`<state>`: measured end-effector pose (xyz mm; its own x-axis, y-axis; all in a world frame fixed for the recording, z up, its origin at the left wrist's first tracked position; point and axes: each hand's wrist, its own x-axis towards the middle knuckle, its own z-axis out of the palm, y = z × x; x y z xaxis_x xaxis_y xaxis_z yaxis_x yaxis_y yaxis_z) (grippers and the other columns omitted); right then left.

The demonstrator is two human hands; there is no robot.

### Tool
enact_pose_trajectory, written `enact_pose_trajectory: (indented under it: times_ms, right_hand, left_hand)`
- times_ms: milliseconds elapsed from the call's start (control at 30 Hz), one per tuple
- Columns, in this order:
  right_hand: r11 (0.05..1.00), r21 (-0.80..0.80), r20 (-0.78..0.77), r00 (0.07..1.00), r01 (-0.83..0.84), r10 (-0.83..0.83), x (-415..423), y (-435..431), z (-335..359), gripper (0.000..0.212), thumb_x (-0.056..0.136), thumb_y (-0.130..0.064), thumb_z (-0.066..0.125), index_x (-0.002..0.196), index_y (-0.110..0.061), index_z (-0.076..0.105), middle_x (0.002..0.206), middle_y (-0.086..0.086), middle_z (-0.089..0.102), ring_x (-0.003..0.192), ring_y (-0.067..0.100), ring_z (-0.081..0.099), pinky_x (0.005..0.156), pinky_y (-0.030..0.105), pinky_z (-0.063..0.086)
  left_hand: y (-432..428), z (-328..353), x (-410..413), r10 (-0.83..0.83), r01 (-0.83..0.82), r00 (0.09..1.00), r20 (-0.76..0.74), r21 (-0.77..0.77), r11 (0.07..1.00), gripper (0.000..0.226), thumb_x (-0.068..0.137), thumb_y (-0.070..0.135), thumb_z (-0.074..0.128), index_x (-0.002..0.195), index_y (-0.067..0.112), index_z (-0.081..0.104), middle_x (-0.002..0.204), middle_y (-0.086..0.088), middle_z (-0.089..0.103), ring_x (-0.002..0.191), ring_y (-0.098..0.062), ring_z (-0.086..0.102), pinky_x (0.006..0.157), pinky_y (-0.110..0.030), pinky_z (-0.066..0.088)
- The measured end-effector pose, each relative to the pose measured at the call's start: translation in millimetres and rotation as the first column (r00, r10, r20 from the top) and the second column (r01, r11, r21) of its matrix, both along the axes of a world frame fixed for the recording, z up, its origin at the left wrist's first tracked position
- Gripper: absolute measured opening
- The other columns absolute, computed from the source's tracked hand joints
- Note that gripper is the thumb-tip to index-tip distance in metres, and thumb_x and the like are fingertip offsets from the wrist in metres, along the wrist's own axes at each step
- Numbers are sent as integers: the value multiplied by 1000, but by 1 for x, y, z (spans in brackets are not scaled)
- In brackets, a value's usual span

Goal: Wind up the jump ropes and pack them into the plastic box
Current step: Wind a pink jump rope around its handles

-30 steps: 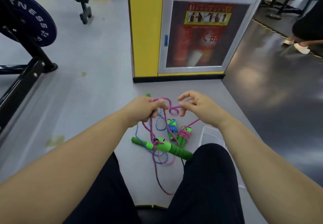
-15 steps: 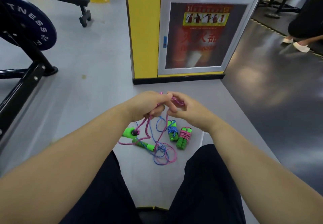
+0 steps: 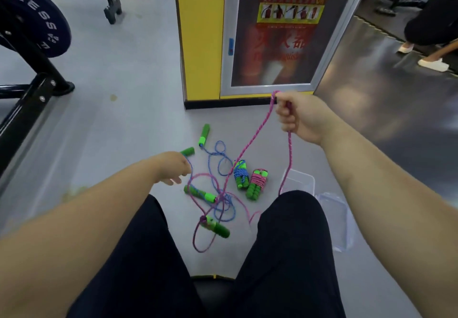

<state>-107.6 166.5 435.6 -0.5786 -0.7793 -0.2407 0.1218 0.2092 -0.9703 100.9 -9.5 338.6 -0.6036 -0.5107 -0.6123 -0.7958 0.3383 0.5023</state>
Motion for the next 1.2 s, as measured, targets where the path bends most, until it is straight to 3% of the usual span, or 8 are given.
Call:
enact_pose_trajectory:
  times_ms: [133, 300, 433, 567, 733, 933, 1067, 1200]
  right_hand:
    - [999, -14, 151, 987, -49, 51, 14, -25, 26, 35, 94, -28, 45, 61, -20, 38, 46, -6, 30, 36, 5, 20, 32, 16, 15]
    - [992, -120, 330, 941, -30, 68, 29, -43, 46, 41, 96, -38, 43, 61, -18, 38, 47, -6, 31, 37, 4, 22, 31, 14, 17]
    - [936, -281, 557, 830, 212, -21, 21, -47, 55, 43, 98, -33, 40, 59, -16, 39, 48, -3, 37, 36, 6, 26, 32, 15, 21]
    - [760, -209, 649, 668, 616, -363, -16, -28, 33, 43, 102, -27, 28, 62, -14, 37, 51, 2, 46, 29, 8, 34, 34, 10, 22]
    - [634, 90, 580, 477, 768, -661, -46, 18, -35, 37, 98, -10, 23, 65, -12, 39, 40, 5, 46, 26, 10, 38, 40, 16, 27]
    - [988, 81, -40, 991, 131, -128, 18, -7, -68, 8, 94, -29, 52, 97, -21, 53, 86, 0, 51, 59, 7, 41, 49, 20, 29]
    - [916, 231, -264, 885, -328, 384, 48, -13, -40, 22, 91, -43, 50, 91, -23, 58, 65, -10, 54, 51, 5, 38, 48, 19, 29]
    - [924, 229, -333, 867, -307, 370, 30, -10, -9, 29, 92, -41, 49, 74, -18, 56, 50, -8, 31, 44, 6, 22, 41, 18, 17]
  left_hand:
    - [31, 24, -26, 16, 85, 933, -360, 264, 961, 75, 84, 23, 68, 146, 24, 27, 150, -4, 32, 136, -19, 33, 102, -28, 29]
    - [67, 85, -60, 173, 321, 629, -758, 456, 830, 45, 80, 2, 68, 115, 26, 52, 108, -3, 61, 106, -11, 56, 102, -28, 40]
    - [78, 59, -65, 28, 261, 748, -663, 333, 906, 5, 89, 14, 61, 85, 16, 62, 55, 8, 60, 61, -10, 60, 80, -33, 49]
    - [55, -16, -23, -205, 221, 946, -252, 34, 975, 32, 93, 40, 52, 71, 17, 57, 58, 2, 54, 60, -15, 51, 67, -26, 46]
    - [11, -54, 30, 76, -69, 979, -188, 42, 997, 38, 95, 39, 48, 67, 13, 46, 62, -3, 42, 56, -19, 44, 74, -35, 53]
    - [52, 21, -35, -182, 195, 931, -316, 8, 981, 34, 97, 36, 44, 70, 18, 52, 61, -1, 42, 56, -18, 38, 59, -30, 37]
    - [58, 71, -60, -259, 264, 864, -431, -50, 963, 25, 92, 13, 50, 67, 18, 55, 58, -1, 41, 51, -14, 36, 47, -22, 36]
    - [38, 87, -54, -118, 186, 839, -531, 78, 979, 25, 88, 20, 63, 66, 15, 54, 51, 4, 37, 41, -9, 33, 46, -21, 32]
